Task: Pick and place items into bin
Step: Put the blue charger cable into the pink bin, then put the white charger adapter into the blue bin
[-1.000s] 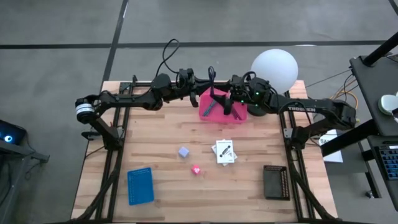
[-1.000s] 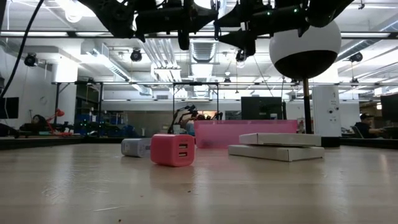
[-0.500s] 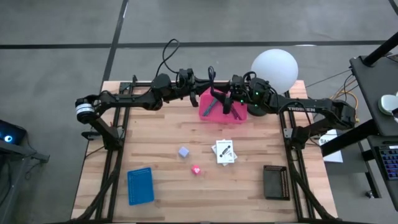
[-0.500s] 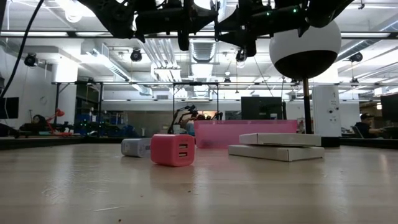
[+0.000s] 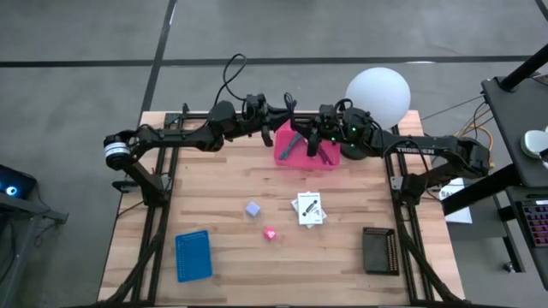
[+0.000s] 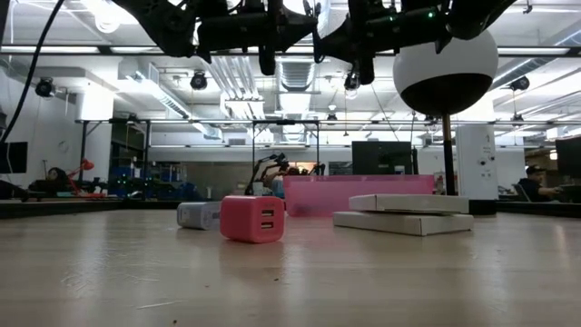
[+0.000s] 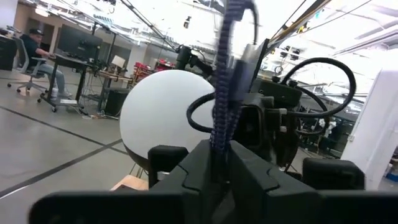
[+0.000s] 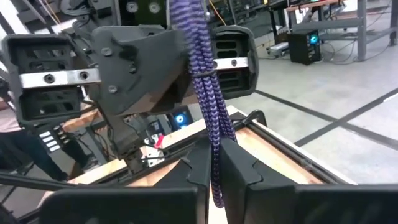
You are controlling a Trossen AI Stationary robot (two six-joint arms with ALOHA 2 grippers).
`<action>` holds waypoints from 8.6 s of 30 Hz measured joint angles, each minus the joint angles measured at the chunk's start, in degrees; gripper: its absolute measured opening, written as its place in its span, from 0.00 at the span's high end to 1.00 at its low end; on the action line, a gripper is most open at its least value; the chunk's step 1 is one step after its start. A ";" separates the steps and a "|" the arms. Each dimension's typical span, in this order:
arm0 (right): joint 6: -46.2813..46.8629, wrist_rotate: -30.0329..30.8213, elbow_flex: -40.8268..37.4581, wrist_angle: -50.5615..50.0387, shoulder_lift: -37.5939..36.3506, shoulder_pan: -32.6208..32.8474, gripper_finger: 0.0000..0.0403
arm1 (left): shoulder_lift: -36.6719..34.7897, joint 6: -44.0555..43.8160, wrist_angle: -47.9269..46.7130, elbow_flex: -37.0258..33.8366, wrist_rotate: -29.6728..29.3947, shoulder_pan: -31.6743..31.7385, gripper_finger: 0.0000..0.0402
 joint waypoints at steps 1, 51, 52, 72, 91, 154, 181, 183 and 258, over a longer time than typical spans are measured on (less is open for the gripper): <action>0.13 0.09 0.00 -0.32 -0.11 -0.02 0.98 | 0.00 -0.01 0.03 -0.19 0.24 0.00 0.89; 12.15 6.23 0.00 -39.87 -1.60 -2.56 0.92 | -2.71 0.04 -7.97 -2.14 2.58 0.83 0.60; 12.15 6.23 0.00 -39.87 -1.60 -2.56 0.91 | -2.71 0.04 -7.97 -2.14 2.58 0.83 0.60; 12.15 6.12 0.00 -39.85 -1.60 -2.58 0.71 | -2.73 -5.61 -15.26 -2.14 16.29 0.59 0.60; 6.35 -10.79 0.00 -33.26 -2.15 -2.51 0.57 | -4.55 6.79 -36.06 -2.07 27.93 -6.68 0.60; -5.06 -14.86 -0.48 -36.91 -16.09 11.46 0.66 | 2.51 40.47 -79.23 -1.72 -5.12 -22.64 0.31; -9.09 -14.86 -0.48 -37.53 -16.07 11.47 0.69 | 8.47 43.53 -76.54 -2.20 -6.52 -23.50 0.31; -9.07 -14.86 -0.48 -37.59 -16.07 11.45 0.69 | 9.10 43.72 -75.92 -2.18 -6.51 -23.52 0.31; -10.83 -14.84 -0.50 -39.02 -16.09 11.21 0.76 | -9.55 -31.09 -114.54 5.23 -4.38 -53.04 0.56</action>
